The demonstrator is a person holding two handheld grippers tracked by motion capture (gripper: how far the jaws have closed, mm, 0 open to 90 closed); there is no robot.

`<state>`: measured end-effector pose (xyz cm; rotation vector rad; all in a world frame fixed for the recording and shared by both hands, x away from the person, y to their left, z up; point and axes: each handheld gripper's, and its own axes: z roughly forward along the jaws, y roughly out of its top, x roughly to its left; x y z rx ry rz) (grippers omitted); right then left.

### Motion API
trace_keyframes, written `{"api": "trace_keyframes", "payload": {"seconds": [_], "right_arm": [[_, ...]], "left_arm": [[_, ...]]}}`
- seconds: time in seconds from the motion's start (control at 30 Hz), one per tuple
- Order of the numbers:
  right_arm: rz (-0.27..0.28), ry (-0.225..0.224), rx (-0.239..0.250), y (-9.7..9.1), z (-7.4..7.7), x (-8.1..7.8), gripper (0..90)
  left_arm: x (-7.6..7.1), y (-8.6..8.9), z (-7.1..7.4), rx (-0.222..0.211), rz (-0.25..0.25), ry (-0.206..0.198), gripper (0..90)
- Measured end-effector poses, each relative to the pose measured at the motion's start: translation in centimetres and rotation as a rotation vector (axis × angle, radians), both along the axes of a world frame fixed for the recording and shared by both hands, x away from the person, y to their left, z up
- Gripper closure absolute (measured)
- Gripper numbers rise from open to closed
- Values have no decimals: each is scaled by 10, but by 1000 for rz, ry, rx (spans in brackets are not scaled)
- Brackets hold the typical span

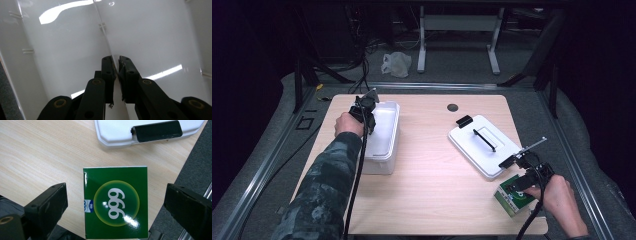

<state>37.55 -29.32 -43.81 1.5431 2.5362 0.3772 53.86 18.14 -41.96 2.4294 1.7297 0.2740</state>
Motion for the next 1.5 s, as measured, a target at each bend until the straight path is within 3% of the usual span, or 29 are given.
{"api": "trace_keyframes", "payload": {"seconds": [0.37,0.8,1.03,1.1,1.13,1.23,1.33,1.5], "right_arm": [[1,4,12,-1,2,0,51],[5,7,20,-1,3,0,53],[-2,3,24,-3,3,0,46],[0,5,24,-3,3,0,46],[0,5,24,-3,3,0,46],[0,3,25,-3,4,0,45],[1,5,26,-2,4,0,45],[6,6,29,-3,4,-1,45]], "left_arm": [[-5,-5,1,3,-68,30,878],[-20,-9,1,12,-230,41,895],[-32,-18,1,46,-337,38,895],[-36,-22,1,30,-424,35,895],[-36,-22,1,30,-424,35,895],[-42,-30,1,51,-506,26,895],[-44,-34,1,49,-537,26,895],[-54,-51,1,59,-645,23,895]]}}
